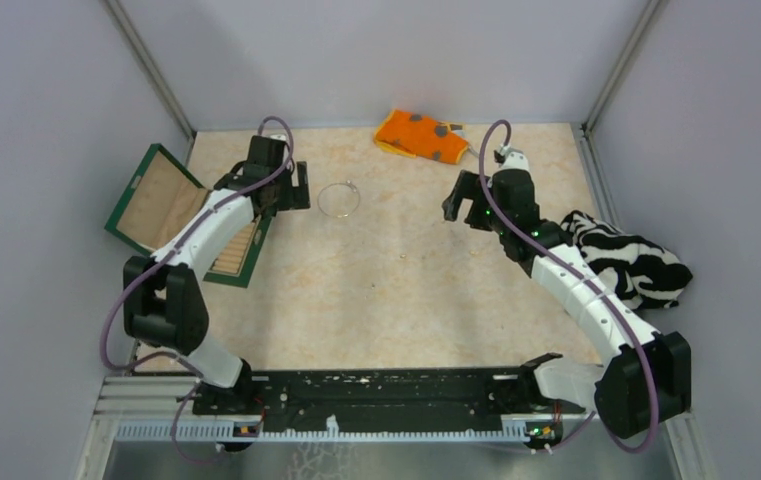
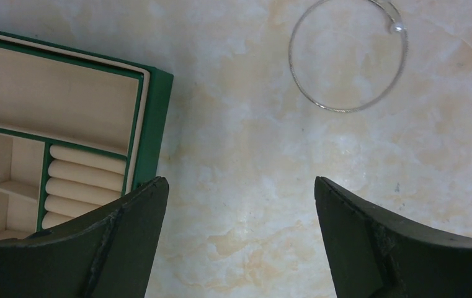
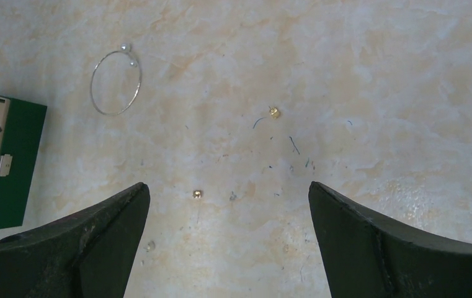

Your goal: Organize the mixed jewelry

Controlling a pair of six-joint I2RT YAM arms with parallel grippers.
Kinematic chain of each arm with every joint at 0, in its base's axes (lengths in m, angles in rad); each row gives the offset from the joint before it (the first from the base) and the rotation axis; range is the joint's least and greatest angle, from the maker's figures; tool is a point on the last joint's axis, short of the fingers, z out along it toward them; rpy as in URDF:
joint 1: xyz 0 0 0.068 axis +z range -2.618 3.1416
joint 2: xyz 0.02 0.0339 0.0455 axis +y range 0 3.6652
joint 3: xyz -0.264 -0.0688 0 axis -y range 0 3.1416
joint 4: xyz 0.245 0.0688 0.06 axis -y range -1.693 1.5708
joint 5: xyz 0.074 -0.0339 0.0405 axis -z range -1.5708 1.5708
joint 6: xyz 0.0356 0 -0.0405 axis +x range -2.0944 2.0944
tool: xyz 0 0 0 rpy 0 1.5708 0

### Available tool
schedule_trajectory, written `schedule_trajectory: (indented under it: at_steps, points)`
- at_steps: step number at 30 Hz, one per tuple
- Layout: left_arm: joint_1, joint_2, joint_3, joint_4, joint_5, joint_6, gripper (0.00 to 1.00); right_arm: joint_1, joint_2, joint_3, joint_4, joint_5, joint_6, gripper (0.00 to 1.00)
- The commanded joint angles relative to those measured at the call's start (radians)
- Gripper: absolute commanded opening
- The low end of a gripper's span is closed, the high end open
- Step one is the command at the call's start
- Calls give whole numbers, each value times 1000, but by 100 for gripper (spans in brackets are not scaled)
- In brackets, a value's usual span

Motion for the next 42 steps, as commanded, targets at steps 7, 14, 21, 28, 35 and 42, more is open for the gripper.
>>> schedule_trajectory:
  at_steps: [7, 14, 21, 28, 35, 42]
  points:
    - [103, 225, 155, -15, -52, -26, 91, 1, 12, -17, 39, -55, 10, 98]
    - [136, 328, 184, 0, -58, -24, 82, 1, 25, -11, 21, -70, 12, 98]
    - [139, 355, 174, 40, 103, 28, 76, 1, 24, -14, 3, -64, 16, 98]
    - [104, 305, 121, 117, 344, 83, 77, 1, 37, -16, 6, -65, 32, 98]
    - [24, 296, 122, 115, 307, 105, 78, 1, 44, -14, 6, -70, 45, 98]
    - [-6, 279, 123, 111, 351, 118, 78, 1, 42, -16, -3, -70, 48, 97]
